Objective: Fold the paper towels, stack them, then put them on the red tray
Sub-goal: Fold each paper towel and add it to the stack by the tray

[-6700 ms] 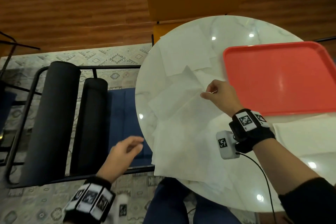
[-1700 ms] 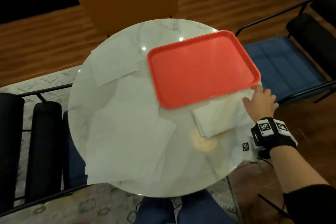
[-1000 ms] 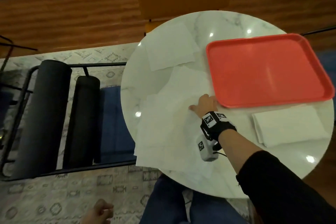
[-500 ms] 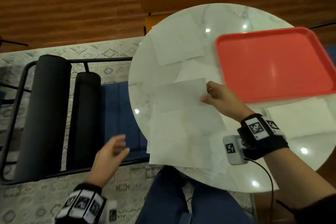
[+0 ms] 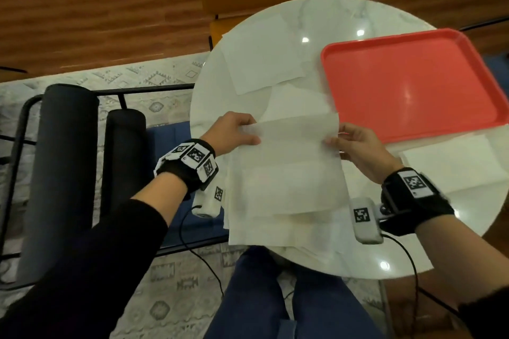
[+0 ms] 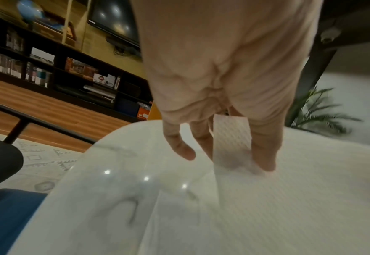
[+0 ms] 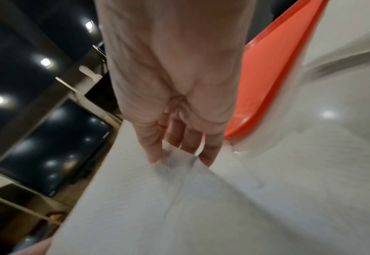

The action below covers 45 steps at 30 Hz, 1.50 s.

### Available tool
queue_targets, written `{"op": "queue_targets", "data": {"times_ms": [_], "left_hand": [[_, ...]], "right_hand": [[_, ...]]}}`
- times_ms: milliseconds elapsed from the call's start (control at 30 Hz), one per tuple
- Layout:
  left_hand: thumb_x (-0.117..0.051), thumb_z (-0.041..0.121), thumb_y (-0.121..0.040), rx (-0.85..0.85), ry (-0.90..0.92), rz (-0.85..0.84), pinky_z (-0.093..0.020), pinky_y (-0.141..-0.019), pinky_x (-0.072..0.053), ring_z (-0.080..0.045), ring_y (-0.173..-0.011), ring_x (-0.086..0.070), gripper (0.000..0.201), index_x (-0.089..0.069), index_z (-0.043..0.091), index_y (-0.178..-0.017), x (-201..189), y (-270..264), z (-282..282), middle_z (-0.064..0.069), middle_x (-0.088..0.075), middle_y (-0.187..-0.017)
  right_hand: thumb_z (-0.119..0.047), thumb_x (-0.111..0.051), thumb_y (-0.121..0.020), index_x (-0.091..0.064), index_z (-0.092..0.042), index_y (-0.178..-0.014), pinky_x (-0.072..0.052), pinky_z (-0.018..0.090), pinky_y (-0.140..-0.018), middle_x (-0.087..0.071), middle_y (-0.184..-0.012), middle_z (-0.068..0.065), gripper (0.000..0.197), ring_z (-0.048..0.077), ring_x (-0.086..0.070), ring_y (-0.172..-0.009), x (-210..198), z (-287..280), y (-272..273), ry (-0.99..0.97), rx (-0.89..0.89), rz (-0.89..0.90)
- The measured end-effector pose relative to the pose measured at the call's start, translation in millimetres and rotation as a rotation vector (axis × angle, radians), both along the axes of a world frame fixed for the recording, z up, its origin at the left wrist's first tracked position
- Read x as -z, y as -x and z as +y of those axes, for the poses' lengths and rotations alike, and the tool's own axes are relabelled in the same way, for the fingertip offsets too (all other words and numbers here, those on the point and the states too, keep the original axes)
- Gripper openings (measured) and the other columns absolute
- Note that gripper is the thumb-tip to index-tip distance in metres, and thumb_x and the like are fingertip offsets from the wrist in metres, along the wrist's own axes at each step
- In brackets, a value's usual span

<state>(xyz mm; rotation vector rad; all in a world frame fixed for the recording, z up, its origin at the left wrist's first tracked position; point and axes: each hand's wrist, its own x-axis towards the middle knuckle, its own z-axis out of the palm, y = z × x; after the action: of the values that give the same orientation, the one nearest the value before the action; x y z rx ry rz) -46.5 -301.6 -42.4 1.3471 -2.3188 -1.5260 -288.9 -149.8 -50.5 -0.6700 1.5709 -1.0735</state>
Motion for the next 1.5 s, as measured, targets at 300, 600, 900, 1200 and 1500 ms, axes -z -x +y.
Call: {"op": "queue_targets", "data": {"times_ms": [300,600,900,1200,1500], "left_hand": [[-0.069,0.012,-0.082,-0.076,0.190,0.089,-0.026,-0.085,-0.047,-0.014,-0.089,-0.061,0.013,-0.075,0.022,-0.088,43.6,0.8,37.2,-0.001,-0.067,-0.096],[-0.064,0.029,-0.086,0.233,0.459,-0.083,-0.031,-0.093,-0.028,-0.014,-0.098,-0.054,0.022,-0.068,0.036,-0.106,56.9,-26.1,96.0,0.011,-0.060,-0.103],[-0.030,0.058,-0.090,0.216,0.469,-0.140,-0.030,-0.101,-0.022,-0.011,-0.120,-0.046,0.056,-0.050,0.028,-0.131,46.7,-10.2,89.7,0.007,-0.050,-0.131],[0.003,0.051,-0.089,0.341,0.434,-0.483,-0.056,-0.115,0.002,-0.013,-0.146,0.012,0.071,0.014,0.017,-0.149,90.6,21.1,116.7,0.001,0.019,-0.158],[-0.015,0.054,-0.097,0.321,0.442,-0.481,-0.061,-0.112,0.004,-0.009,-0.146,0.010,0.067,0.013,0.024,-0.150,90.4,19.9,116.1,0.007,0.019,-0.158]], "right_hand": [[-0.005,-0.073,-0.079,-0.067,-0.008,-0.079,-0.049,0.018,-0.059,-0.065,-0.080,0.007,0.007,0.015,-0.059,-0.067,40.0,20.3,10.4,-0.071,0.090,0.320],[0.002,-0.058,-0.083,-0.075,-0.018,-0.084,-0.042,0.006,-0.061,-0.069,-0.096,0.003,0.026,0.011,-0.056,-0.070,43.3,66.2,1.7,-0.097,-0.004,0.535],[0.009,-0.050,-0.084,-0.066,-0.012,-0.109,-0.043,0.036,-0.094,-0.058,-0.122,0.014,0.037,0.030,-0.056,-0.109,29.3,44.0,-11.4,-0.054,-0.014,0.970],[-0.039,-0.017,-0.103,0.002,-0.019,-0.152,0.002,0.043,-0.120,0.006,-0.161,0.000,0.056,0.015,0.007,-0.148,64.4,38.5,-87.6,-0.198,-0.693,0.976],[-0.042,-0.015,-0.102,0.010,-0.025,-0.151,0.006,0.047,-0.117,0.014,-0.160,-0.006,0.058,0.012,0.009,-0.147,70.2,64.3,-39.0,-0.420,-0.543,1.040]]}}
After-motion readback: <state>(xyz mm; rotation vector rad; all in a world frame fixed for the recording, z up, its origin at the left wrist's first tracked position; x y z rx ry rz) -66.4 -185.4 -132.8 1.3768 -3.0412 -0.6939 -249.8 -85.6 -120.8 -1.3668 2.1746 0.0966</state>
